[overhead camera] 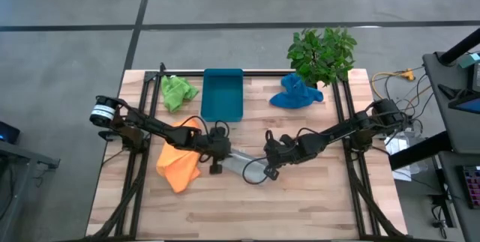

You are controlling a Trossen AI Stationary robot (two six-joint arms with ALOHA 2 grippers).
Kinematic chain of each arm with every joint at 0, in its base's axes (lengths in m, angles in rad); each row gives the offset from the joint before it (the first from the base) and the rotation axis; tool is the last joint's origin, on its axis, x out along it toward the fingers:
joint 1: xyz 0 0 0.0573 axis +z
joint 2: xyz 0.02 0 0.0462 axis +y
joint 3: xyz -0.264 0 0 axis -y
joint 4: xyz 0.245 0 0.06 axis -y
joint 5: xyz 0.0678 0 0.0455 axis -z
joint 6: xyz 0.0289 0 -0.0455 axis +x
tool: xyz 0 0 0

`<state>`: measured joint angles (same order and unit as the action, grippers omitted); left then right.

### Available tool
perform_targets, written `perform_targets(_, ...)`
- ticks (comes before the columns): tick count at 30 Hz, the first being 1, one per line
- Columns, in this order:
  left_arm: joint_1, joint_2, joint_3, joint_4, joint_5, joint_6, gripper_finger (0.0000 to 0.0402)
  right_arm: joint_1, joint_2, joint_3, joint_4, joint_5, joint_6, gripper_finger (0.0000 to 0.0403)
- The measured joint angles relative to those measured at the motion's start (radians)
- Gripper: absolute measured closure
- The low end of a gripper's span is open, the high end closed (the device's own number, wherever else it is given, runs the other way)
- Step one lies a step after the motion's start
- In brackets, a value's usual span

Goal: Fold microfiber towels
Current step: Fold the grey microfiber cloth

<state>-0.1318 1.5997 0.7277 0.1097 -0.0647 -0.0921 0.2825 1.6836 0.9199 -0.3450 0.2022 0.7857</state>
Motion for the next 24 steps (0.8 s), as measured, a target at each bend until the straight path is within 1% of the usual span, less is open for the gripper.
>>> perform_targets(4,0.000,0.000,-0.001,0.000,-0.030,-0.004,0.0401,0.000,0.009,0.000,0.000,-0.028,0.000,0.0394)
perform_targets(11,0.002,0.000,-0.001,0.000,-0.057,-0.005,0.0401,0.001,0.075,0.004,0.048,-0.108,-0.001,0.0394)
perform_targets(18,0.002,-0.001,-0.002,-0.039,-0.124,-0.033,0.0401,0.001,0.086,0.006,0.050,-0.119,-0.002,0.0394)
perform_targets(21,0.003,-0.001,-0.002,-0.036,-0.129,-0.033,0.0401,0.001,0.086,0.006,0.051,-0.123,-0.003,0.0394)
perform_targets(24,0.009,-0.001,-0.002,-0.021,-0.155,-0.053,0.0389,0.001,0.086,0.006,0.061,-0.124,-0.004,0.0394)
